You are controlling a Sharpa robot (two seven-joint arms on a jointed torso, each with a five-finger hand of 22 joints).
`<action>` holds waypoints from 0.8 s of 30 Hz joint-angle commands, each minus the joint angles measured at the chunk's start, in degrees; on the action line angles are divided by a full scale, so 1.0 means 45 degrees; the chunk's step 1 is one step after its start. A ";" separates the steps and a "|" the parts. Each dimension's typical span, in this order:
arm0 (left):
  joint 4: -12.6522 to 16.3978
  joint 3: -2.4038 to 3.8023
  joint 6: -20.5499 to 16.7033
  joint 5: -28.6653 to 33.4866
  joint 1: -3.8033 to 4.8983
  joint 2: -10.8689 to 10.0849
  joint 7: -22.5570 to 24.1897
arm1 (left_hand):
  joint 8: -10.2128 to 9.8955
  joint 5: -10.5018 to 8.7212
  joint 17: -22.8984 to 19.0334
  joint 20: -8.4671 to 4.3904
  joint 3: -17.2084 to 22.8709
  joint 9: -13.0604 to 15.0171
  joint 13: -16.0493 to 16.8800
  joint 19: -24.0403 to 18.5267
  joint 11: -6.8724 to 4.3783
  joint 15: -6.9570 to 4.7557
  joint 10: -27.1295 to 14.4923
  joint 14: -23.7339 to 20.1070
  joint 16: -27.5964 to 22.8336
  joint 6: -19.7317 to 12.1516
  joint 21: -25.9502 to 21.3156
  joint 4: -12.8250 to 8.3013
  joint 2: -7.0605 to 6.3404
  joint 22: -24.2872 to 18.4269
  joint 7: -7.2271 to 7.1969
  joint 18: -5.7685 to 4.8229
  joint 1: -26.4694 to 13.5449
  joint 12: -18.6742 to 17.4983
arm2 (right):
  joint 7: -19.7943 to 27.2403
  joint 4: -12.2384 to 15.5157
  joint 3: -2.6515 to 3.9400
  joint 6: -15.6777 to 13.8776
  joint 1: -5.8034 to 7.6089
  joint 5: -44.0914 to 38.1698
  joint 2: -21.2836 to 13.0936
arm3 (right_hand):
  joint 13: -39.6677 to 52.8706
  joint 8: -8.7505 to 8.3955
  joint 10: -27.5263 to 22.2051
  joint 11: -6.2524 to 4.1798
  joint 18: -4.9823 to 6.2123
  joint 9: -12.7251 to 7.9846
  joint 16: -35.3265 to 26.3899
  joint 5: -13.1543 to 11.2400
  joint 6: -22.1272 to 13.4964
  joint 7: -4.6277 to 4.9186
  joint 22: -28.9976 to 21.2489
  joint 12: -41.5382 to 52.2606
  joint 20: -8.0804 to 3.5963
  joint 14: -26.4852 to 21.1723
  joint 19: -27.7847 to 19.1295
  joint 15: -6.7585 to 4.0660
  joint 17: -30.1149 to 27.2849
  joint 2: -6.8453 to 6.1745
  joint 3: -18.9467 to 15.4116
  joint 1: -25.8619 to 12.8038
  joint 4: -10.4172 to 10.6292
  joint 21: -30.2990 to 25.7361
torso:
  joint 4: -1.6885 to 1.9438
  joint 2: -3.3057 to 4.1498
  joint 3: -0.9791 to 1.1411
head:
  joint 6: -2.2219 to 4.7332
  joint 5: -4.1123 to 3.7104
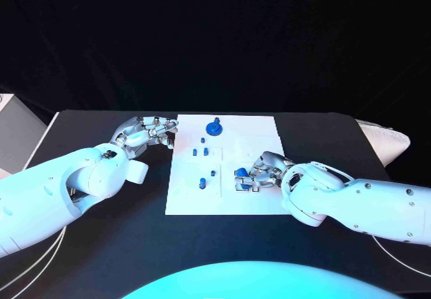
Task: Assemble the parts on the task board
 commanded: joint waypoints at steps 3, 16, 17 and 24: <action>0.0035 0.0009 0.0148 0.0050 -0.0011 -0.0008 0.0037 | 0.0048 0.0027 0.0012 0.0003 -0.0028 -0.0016 0.0003 0.0118 -0.0033 0.0060 -0.0084 0.0039 0.0051 -0.0096 -0.0070 0.0080 0.0068 -0.0011 -0.0031 0.0178 -0.0007 0.0071 | 0.0392 0.0148 -0.0002 0.0332 -0.0017 -0.0416 0.0022 | 0.3353 0.0187 0.1350 -0.0037 -0.0087 0.0007 0.0081 -0.1614 -0.0054 0.0087 0.3354 0.0027 -0.0081 0.1378 0.1310 -0.0076 0.3355 -0.1169 -0.0855 -0.1138 0.0053 0.0058 | -0.0001 -0.0009 -0.0002 | -0.0014 -0.0006; 0.0032 0.0008 0.0121 0.0050 -0.0011 -0.0068 0.0037 | 0.0042 0.0026 0.0013 0.0005 -0.0046 -0.0022 -0.0001 0.0133 -0.0027 0.0065 -0.0108 0.0036 0.0058 -0.0121 -0.0086 0.0103 0.0058 -0.0025 -0.0023 0.0177 0.0002 0.0074 | 0.0827 0.0296 -0.0001 0.0312 -0.0023 -0.1021 -0.0376 | 0.3353 0.0415 0.1350 -0.0063 -0.0087 0.0045 0.0081 -0.1803 -0.0066 0.0054 0.3354 0.0027 -0.0089 0.1378 0.1310 -0.0091 0.3355 -0.0596 -0.0338 -0.0545 0.0011 0.0058 | -0.0002 0.0000 0.0003 | -0.0034 -0.0003; 0.0030 0.0008 0.0119 0.0050 -0.0011 -0.0069 0.0038 | 0.0042 0.0026 0.0013 0.0005 -0.0046 -0.0022 -0.0001 0.0133 -0.0027 0.0065 -0.0108 0.0036 0.0058 -0.0121 -0.0086 0.0103 0.0058 -0.0025 -0.0023 0.0177 0.0002 0.0074 | 0.0964 0.0293 -0.0001 0.0310 -0.0024 -0.0978 -0.0423 | 0.3353 0.0462 0.1350 -0.0075 -0.0087 0.0054 0.0081 -0.1716 -0.0051 0.0040 0.3354 0.0027 -0.0096 0.1378 0.1310 -0.0101 0.3355 -0.0510 -0.0247 -0.0340 0.0003 0.0058 | -0.0010 0.0000 0.0001 | 0.0004 0.0000; 0.0019 0.0008 0.0135 0.0050 -0.0013 -0.0070 0.0036 | 0.0042 0.0026 0.0013 0.0005 -0.0046 -0.0022 -0.0001 0.0133 -0.0027 0.0065 -0.0108 0.0036 0.0058 -0.0121 -0.0086 0.0103 0.0058 -0.0025 -0.0023 0.0177 0.0002 0.0074 | 0.1861 0.0453 0.0001 0.0310 -0.0048 -0.0691 -0.0756 | 0.3353 0.0625 0.1350 -0.0115 -0.0087 0.0047 0.0081 -0.1651 -0.0090 -0.0002 0.3354 0.0027 -0.0135 0.1378 0.1310 -0.0140 0.3355 -0.0447 0.0247 0.0981 -0.0027 0.0058 | -0.0005 -0.0006 0.0018 | -0.0018 0.0011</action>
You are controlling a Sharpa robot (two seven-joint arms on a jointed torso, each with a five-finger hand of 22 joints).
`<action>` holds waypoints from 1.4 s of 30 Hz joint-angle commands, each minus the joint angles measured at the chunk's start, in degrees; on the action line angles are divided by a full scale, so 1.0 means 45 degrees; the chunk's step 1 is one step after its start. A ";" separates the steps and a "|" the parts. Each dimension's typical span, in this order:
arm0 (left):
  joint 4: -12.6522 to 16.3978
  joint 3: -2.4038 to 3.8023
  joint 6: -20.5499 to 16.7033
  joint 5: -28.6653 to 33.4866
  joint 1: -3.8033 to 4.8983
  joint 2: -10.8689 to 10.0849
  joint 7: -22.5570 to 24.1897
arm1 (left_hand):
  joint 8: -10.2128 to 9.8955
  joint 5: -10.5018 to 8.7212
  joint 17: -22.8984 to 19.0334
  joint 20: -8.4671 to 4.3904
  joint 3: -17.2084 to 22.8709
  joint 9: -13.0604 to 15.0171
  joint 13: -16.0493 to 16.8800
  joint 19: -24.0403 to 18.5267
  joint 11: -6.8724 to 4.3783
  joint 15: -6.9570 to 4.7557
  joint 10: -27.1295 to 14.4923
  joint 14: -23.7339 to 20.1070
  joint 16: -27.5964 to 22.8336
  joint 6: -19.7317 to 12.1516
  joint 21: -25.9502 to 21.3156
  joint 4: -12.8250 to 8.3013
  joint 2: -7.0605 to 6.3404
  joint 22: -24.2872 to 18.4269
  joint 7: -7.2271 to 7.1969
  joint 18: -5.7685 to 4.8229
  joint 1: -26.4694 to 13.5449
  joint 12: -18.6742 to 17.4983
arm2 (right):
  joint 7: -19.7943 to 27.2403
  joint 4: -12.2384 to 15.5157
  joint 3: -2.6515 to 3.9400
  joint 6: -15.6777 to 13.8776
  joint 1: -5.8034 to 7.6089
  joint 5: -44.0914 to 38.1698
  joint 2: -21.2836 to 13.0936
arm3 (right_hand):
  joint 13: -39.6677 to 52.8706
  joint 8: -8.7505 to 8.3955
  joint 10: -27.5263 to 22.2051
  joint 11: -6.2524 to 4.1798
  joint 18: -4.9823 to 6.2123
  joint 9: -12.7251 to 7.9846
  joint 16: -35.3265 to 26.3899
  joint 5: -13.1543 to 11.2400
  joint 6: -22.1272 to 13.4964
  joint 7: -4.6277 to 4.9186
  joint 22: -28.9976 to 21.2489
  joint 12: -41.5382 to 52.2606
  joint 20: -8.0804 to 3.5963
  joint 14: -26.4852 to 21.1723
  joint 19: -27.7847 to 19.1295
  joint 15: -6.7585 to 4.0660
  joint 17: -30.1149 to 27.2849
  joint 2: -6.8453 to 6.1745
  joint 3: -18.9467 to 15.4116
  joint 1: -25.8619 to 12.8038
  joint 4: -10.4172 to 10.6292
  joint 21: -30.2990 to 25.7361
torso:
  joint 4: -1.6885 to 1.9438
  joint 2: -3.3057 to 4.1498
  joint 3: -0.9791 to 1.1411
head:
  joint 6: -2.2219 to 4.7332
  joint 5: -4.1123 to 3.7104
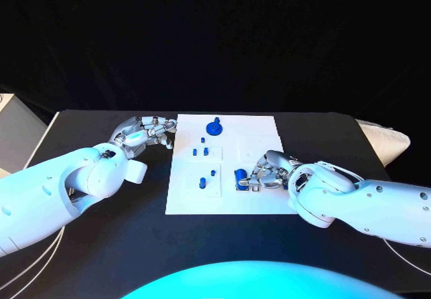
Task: Assemble the parts on the task board
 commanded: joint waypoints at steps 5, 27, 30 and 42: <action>0.0014 0.0011 0.0155 0.0051 -0.0013 0.0021 0.0059 | 0.0045 0.0029 0.0012 -0.0040 0.0002 -0.0015 -0.0004 0.0094 0.0025 0.0068 -0.0083 0.0028 0.0060 -0.0084 -0.0101 0.0064 0.0063 -0.0025 0.0022 0.0178 0.0023 0.0076 | 0.1320 0.0203 0.0000 0.0078 -0.0056 0.0195 -0.0174 | 0.3354 0.0162 0.1374 -0.0105 -0.0088 -0.0041 0.0082 -0.0273 -0.0040 -0.0052 0.3345 0.0027 -0.0100 0.1331 0.1357 -0.0102 0.3346 -0.0015 0.0951 0.0845 0.0002 0.0058 | -0.0002 0.0003 0.0005 | -0.0019 0.0003; -0.0004 0.0010 0.0181 0.0050 -0.0014 0.0032 0.0006 | 0.0056 0.0032 0.0012 -0.0038 0.0003 -0.0015 -0.0006 0.0106 0.0028 0.0071 -0.0099 0.0020 0.0064 -0.0082 -0.0118 0.0084 0.0085 -0.0039 0.0023 0.0177 0.0049 0.0084 | 0.0799 -0.0368 -0.0001 0.0188 -0.0232 -0.0399 0.0198 | 0.3354 0.0181 0.1374 -0.0195 -0.0088 -0.0340 0.0082 -0.0951 -0.0025 -0.0146 0.3345 0.0027 -0.0168 0.1331 0.1357 -0.0180 0.3346 -0.0021 0.2810 0.3103 -0.0259 0.0058 | 0.0017 -0.0006 -0.0023 | -0.0105 -0.0003; -0.0010 0.0010 0.0179 0.0050 -0.0015 0.0026 -0.0002 | 0.0056 0.0032 0.0012 -0.0038 0.0003 -0.0015 -0.0006 0.0106 0.0028 0.0071 -0.0099 0.0020 0.0064 -0.0082 -0.0118 0.0084 0.0085 -0.0039 0.0023 0.0177 0.0049 0.0084 | 0.0838 -0.0350 -0.0001 0.0117 -0.0258 -0.0484 0.0210 | 0.3354 0.0185 0.1374 -0.0185 -0.0088 -0.0359 0.0082 -0.0985 -0.0006 -0.0135 0.3345 0.0027 -0.0166 0.1331 0.1357 -0.0174 0.3346 -0.0152 0.2835 0.3112 -0.0203 0.0058 | 0.0013 -0.0004 -0.0016 | -0.0099 -0.0004; -0.0022 0.0010 0.0184 0.0047 -0.0017 0.0040 -0.0012 | 0.0063 0.0032 0.0012 -0.0037 0.0005 -0.0015 -0.0007 0.0115 0.0029 0.0073 -0.0106 0.0016 0.0067 -0.0080 -0.0130 0.0103 0.0110 -0.0049 0.0025 0.0177 0.0066 0.0092 | 0.0496 -0.0412 0.0000 -0.0310 -0.0288 -0.1082 0.0335 | 0.3354 0.0204 0.1374 -0.0206 -0.0088 -0.0431 0.0082 -0.1262 0.0072 -0.0165 0.3345 0.0027 -0.0171 0.1331 0.1357 -0.0186 0.3346 -0.0153 0.3201 0.3406 -0.0145 0.0058 | 0.0007 0.0006 -0.0007 | -0.0085 0.0002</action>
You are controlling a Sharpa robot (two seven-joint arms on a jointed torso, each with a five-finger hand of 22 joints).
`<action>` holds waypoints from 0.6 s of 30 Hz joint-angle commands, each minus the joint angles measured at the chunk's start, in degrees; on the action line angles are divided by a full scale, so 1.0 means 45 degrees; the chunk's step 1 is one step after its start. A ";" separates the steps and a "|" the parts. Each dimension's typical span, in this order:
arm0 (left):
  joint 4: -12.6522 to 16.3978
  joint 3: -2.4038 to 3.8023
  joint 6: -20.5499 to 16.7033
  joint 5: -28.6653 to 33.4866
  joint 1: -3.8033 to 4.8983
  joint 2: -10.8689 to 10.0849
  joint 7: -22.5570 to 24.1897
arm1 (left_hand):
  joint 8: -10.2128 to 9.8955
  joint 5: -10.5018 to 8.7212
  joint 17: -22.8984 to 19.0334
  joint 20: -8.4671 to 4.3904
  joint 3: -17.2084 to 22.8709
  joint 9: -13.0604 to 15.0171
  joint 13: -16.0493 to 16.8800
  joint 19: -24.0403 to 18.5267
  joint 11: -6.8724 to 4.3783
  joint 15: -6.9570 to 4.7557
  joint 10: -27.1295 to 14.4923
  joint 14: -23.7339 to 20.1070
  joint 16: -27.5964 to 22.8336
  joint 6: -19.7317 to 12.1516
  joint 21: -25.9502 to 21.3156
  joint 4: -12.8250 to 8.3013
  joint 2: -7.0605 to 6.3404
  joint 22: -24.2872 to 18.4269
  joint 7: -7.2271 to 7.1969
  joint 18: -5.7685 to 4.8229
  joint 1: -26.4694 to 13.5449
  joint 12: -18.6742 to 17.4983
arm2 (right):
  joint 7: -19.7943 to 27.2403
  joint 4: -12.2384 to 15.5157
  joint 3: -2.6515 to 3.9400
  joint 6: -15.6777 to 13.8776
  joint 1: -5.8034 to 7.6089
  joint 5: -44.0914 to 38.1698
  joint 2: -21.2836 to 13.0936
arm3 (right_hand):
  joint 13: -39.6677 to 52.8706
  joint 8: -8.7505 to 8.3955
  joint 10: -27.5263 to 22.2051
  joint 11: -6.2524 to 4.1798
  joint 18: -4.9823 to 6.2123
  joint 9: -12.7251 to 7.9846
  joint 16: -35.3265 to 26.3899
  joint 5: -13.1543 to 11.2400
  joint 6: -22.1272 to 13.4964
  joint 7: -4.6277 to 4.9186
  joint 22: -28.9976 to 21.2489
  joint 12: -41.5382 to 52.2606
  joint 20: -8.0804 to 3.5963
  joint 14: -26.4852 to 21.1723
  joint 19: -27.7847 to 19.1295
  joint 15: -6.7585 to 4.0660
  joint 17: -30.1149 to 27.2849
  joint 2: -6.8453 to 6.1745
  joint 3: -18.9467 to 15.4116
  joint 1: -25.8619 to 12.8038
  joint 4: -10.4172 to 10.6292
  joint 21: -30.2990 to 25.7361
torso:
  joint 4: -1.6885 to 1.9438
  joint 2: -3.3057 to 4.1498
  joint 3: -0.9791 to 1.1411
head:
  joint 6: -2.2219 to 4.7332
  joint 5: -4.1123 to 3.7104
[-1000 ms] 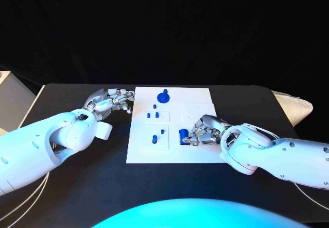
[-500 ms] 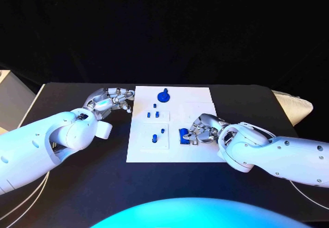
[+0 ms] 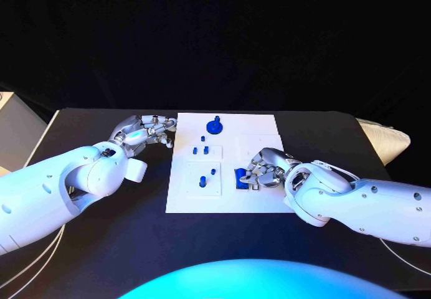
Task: Assemble the parts on the task board
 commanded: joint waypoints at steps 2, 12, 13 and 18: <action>0.0012 0.0007 0.0179 0.0047 -0.0015 0.0027 0.0050 | 0.0064 0.0032 0.0012 0.0011 0.0005 -0.0018 -0.0007 0.0069 -0.0019 0.0073 -0.0060 0.0016 0.0067 -0.0080 -0.0069 0.0104 0.0110 -0.0021 0.0024 0.0177 0.0066 0.0044 | -0.0508 -0.0144 -0.0069 -0.0010 -0.0086 -0.0576 0.0086 | 0.3349 0.0107 0.1328 -0.0091 -0.0089 -0.0056 0.0082 -0.0196 0.0094 -0.0088 0.3351 0.0027 -0.0089 0.1328 0.1356 -0.0110 0.3351 0.0138 0.0291 0.0329 -0.0036 0.0058 | -0.0005 0.0008 0.0004 | -0.0002 -0.0008; 0.0011 0.0007 0.0182 0.0043 -0.0017 0.0035 0.0047 | 0.0073 0.0032 0.0013 0.0011 0.0010 -0.0018 -0.0008 0.0080 -0.0020 0.0073 -0.0068 0.0012 0.0072 -0.0077 -0.0082 0.0121 0.0138 -0.0032 0.0023 0.0178 0.0092 0.0053 | -0.0688 -0.0343 -0.0064 -0.0296 -0.0084 -0.0892 0.0358 | 0.3349 0.0141 0.1328 -0.0138 -0.0089 -0.0088 0.0082 -0.0282 0.0137 -0.0143 0.3351 0.0027 -0.0115 0.1328 0.1356 -0.0143 0.3351 0.0236 0.0651 0.0597 -0.0111 0.0058 | 0.0013 0.0006 -0.0001 | -0.0029 -0.0037; 0.0012 0.0007 0.0183 0.0042 -0.0017 0.0034 0.0047 | 0.0073 0.0032 0.0013 0.0011 0.0010 -0.0018 -0.0008 0.0080 -0.0020 0.0073 -0.0068 0.0012 0.0072 -0.0077 -0.0082 0.0121 0.0138 -0.0032 0.0023 0.0178 0.0092 0.0053 | -0.0691 -0.0361 -0.0063 -0.0301 -0.0084 -0.0918 0.0377 | 0.3349 0.0143 0.1328 -0.0144 -0.0089 -0.0090 0.0082 -0.0297 0.0139 -0.0149 0.3351 0.0027 -0.0120 0.1328 0.1356 -0.0148 0.3351 0.0224 0.0685 0.0628 -0.0123 0.0058 | 0.0016 0.0003 -0.0005 | -0.0039 -0.0038; 0.0015 0.0007 0.0185 0.0040 -0.0018 0.0027 0.0043 | 0.0073 0.0032 0.0013 0.0011 0.0010 -0.0018 -0.0008 0.0080 -0.0020 0.0073 -0.0068 0.0012 0.0072 -0.0077 -0.0082 0.0121 0.0138 -0.0032 0.0023 0.0178 0.0092 0.0053 | -0.0632 -0.0412 -0.0062 -0.0327 -0.0084 -0.0973 0.0435 | 0.3349 0.0149 0.1328 -0.0155 -0.0089 -0.0097 0.0082 -0.0302 0.0144 -0.0160 0.3351 0.0027 -0.0131 0.1328 0.1356 -0.0159 0.3351 0.0186 0.0772 0.0708 -0.0156 0.0058 | 0.0005 0.0005 -0.0007 | -0.0067 -0.0021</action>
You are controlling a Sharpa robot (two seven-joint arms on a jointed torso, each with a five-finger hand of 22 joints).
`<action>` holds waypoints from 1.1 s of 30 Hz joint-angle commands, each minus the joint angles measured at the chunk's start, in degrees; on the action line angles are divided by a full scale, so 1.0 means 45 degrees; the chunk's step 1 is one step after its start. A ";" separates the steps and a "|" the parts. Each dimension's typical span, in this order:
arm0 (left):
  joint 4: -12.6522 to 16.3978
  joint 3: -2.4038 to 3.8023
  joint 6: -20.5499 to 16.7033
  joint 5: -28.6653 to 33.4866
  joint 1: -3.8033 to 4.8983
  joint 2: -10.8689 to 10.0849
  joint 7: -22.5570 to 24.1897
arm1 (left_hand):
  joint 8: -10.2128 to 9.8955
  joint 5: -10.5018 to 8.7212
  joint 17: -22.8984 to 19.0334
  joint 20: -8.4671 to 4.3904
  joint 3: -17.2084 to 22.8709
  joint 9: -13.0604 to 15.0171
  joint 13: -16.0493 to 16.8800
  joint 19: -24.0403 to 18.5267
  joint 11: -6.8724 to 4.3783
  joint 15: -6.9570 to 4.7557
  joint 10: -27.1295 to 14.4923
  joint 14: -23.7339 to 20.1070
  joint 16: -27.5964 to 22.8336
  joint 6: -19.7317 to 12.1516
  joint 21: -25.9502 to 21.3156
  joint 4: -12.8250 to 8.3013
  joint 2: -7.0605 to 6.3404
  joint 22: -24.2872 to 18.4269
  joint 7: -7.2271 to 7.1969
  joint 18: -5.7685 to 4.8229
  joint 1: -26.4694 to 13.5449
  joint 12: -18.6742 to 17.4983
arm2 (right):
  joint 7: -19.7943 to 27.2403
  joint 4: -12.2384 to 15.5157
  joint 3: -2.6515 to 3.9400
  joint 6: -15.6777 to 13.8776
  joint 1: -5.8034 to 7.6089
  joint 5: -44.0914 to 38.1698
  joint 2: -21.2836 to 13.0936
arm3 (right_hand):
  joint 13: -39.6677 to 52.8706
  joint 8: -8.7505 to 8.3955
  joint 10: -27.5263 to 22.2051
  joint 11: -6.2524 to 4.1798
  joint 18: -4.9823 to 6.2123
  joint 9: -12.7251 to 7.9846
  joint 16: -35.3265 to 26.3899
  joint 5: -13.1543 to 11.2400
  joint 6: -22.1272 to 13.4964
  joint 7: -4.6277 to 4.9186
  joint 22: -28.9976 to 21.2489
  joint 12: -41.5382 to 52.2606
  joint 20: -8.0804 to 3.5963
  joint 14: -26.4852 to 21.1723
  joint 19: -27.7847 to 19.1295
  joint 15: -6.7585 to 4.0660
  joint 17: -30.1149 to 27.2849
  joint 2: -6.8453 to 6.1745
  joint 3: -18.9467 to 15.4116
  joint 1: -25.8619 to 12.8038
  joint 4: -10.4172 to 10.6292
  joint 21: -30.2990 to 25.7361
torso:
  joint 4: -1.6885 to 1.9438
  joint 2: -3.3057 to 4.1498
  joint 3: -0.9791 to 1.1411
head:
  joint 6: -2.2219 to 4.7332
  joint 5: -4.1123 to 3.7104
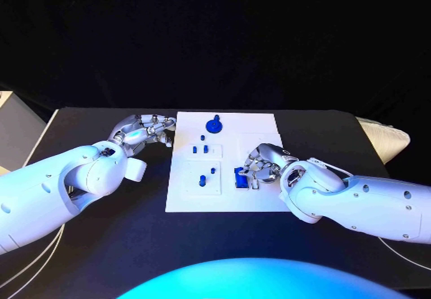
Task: Assemble the parts on the task board
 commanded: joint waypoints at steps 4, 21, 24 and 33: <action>0.0021 0.0006 0.0187 0.0040 -0.0016 0.0011 0.0057 | 0.0073 0.0033 0.0012 0.0012 0.0010 -0.0018 -0.0008 0.0080 -0.0019 0.0074 -0.0069 0.0012 0.0072 -0.0077 -0.0082 0.0049 0.0066 -0.0011 0.0022 0.0178 0.0020 0.0053 | -0.0043 0.0012 -0.0068 0.0015 -0.0084 -0.0207 -0.0031 | 0.3351 0.0077 0.1328 -0.0030 -0.0089 -0.0022 0.0082 -0.0059 0.0076 -0.0016 0.3353 0.0027 -0.0088 0.1327 0.1310 -0.0052 0.3353 -0.0284 0.0029 -0.0155 0.0157 0.0059 | -0.0009 -0.0008 -0.0001 | 0.0009 0.0046; -0.0002 0.0005 0.0179 0.0037 -0.0026 -0.0053 0.0038 | 0.0073 0.0033 0.0012 0.0012 0.0010 -0.0018 -0.0008 0.0080 -0.0019 0.0074 -0.0069 0.0012 0.0072 -0.0077 -0.0082 0.0049 0.0066 -0.0011 0.0022 0.0178 0.0020 0.0053 | 0.2759 0.0962 -0.0031 -0.0917 -0.0088 0.1040 -0.1016 | 0.3351 0.0094 0.1328 0.0017 -0.0089 -0.0070 0.0082 -0.0044 0.0037 0.0031 0.3353 0.0027 -0.0059 0.1327 0.1310 -0.0015 0.3353 -0.0671 -0.0142 -0.0568 0.0165 0.0059 | -0.0018 -0.0006 -0.0002 | 0.0014 0.0070; -0.0003 0.0005 0.0180 0.0036 -0.0027 -0.0065 0.0031 | 0.0073 0.0033 0.0012 0.0012 0.0010 -0.0018 -0.0008 0.0080 -0.0019 0.0074 -0.0069 0.0012 0.0072 -0.0077 -0.0082 0.0049 0.0066 -0.0011 0.0022 0.0178 0.0020 0.0053 | 0.2859 0.1030 -0.0031 -0.0399 -0.0102 0.1075 -0.1184 | 0.3351 0.0131 0.1328 0.0003 -0.0089 -0.0063 0.0082 -0.0049 0.0077 0.0012 0.3353 0.0027 -0.0061 0.1327 0.1310 -0.0024 0.3353 -0.0744 -0.0143 -0.0436 0.0123 0.0059 | -0.0026 -0.0011 -0.0003 | 0.0001 0.0072; -0.0003 0.0005 0.0194 0.0033 -0.0033 -0.0068 0.0028 | 0.0073 0.0033 0.0012 0.0012 0.0010 -0.0018 -0.0008 0.0080 -0.0019 0.0074 -0.0069 0.0012 0.0072 -0.0077 -0.0082 0.0049 0.0066 -0.0011 0.0022 0.0178 0.0020 0.0053 | 0.2627 0.1064 -0.0031 0.0902 -0.0263 0.0692 -0.1337 | 0.3351 0.0194 0.1328 -0.0018 -0.0089 -0.0075 0.0082 -0.0065 0.0131 -0.0009 0.3353 0.0027 -0.0077 0.1327 0.1310 -0.0043 0.3353 -0.0937 -0.0126 0.0082 0.0006 0.0059 | -0.0005 -0.0012 -0.0002 | -0.0009 0.0068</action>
